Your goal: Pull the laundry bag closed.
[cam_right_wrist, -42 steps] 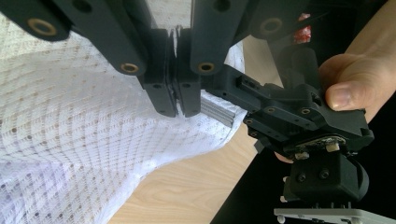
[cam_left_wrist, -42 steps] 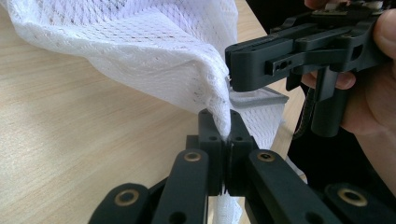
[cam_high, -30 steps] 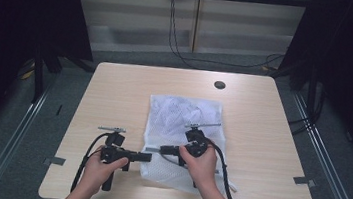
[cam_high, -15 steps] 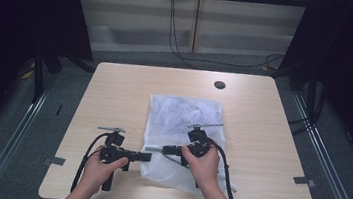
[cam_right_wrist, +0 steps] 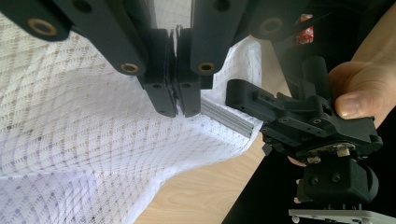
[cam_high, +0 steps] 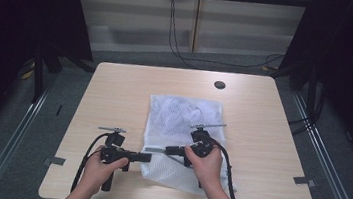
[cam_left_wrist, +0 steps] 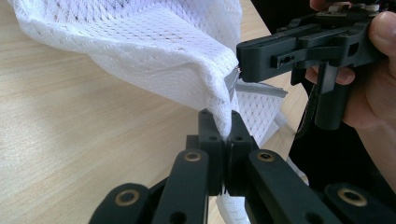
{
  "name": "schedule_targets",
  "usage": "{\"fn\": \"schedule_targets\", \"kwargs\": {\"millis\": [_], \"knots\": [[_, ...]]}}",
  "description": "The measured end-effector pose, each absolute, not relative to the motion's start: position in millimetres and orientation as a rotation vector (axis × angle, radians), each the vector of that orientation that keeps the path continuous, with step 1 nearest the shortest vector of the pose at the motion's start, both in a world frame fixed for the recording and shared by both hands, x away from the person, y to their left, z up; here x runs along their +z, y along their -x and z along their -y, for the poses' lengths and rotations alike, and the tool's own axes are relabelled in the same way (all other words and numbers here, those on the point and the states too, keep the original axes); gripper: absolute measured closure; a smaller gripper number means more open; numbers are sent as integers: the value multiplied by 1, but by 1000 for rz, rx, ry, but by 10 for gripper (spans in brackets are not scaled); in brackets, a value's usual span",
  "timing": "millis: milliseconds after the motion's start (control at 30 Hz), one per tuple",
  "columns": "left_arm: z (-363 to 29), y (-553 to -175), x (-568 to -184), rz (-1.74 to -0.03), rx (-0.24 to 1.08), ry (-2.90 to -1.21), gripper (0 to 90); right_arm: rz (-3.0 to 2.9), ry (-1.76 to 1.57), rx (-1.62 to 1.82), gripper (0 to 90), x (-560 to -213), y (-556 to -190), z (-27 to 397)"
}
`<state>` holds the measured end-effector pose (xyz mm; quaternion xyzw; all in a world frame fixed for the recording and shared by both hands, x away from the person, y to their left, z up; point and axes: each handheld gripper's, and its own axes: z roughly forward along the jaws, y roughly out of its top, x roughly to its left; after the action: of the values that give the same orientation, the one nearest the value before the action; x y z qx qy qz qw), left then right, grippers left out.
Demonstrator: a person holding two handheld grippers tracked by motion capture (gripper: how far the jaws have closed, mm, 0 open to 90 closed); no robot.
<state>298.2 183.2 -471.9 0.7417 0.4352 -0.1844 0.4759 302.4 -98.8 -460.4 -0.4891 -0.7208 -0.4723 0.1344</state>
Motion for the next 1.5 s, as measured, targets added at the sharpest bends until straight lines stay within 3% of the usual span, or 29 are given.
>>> {"fn": "schedule_targets", "kwargs": {"millis": [1500], "knots": [[-187, -300, -471, -1086, -457, -1804, 886, 2091, 1435, -1368, 874, -464, -298, 117]]}}
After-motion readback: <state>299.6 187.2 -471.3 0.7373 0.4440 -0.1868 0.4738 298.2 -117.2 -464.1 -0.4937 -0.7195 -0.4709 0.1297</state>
